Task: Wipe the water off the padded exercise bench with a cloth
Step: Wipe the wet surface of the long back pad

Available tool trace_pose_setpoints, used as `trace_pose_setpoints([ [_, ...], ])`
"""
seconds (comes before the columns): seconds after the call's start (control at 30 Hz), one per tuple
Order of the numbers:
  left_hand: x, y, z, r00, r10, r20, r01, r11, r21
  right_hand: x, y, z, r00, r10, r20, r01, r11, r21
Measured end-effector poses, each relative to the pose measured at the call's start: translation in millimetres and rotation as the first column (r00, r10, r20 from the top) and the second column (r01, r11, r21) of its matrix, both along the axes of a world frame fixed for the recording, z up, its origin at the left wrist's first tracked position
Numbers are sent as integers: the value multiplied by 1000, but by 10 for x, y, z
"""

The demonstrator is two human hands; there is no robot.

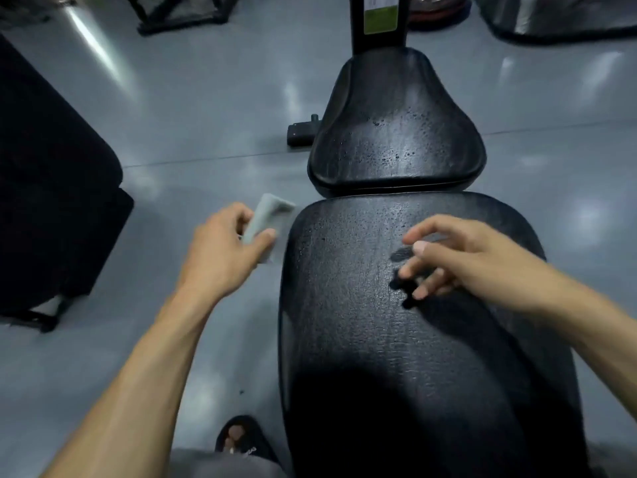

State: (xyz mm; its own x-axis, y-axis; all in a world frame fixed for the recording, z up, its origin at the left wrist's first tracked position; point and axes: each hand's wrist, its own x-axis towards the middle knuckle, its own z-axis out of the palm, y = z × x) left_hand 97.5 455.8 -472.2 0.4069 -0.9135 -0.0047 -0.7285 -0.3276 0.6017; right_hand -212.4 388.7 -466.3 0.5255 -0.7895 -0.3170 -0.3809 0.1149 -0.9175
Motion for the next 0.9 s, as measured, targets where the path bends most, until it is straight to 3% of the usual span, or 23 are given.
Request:
trace_pose_setpoints([
  [0.03,130,19,-4,987,96,131,-96,995,-5,-40,-60,-6,999,-51,-5,51,999,-10],
  [0.1,276,30,-41,967,180,182,-183,983,-1,-75,-145,-15,993,-114,20,115,993,-23],
  [0.33,-287,-75,-343,954,-59,294,31,995,96,-148,-193,-13,996,-84,36,86,994,-64],
  [0.53,-535,138,-451,779,-138,612,99,990,97,-195,-167,9,998,-60,27,63,987,-145],
  [0.6,-567,201,-439,743,-144,654,94,989,111,-179,-146,3,999,-44,16,45,985,-164],
  [0.7,-739,328,-413,756,-291,586,332,942,39,-164,-117,-1,1000,-27,0,26,981,-194],
  [0.77,-777,331,-380,860,-310,406,382,918,-107,-173,-108,3,1000,-26,0,25,979,-204],
  [0.83,-599,186,-314,985,-107,135,140,955,-262,-205,-104,4,999,-45,14,47,979,-196],
  [0.9,-326,28,-192,989,134,-69,-149,939,-311,-264,-99,4,998,-66,23,69,978,-195],
])
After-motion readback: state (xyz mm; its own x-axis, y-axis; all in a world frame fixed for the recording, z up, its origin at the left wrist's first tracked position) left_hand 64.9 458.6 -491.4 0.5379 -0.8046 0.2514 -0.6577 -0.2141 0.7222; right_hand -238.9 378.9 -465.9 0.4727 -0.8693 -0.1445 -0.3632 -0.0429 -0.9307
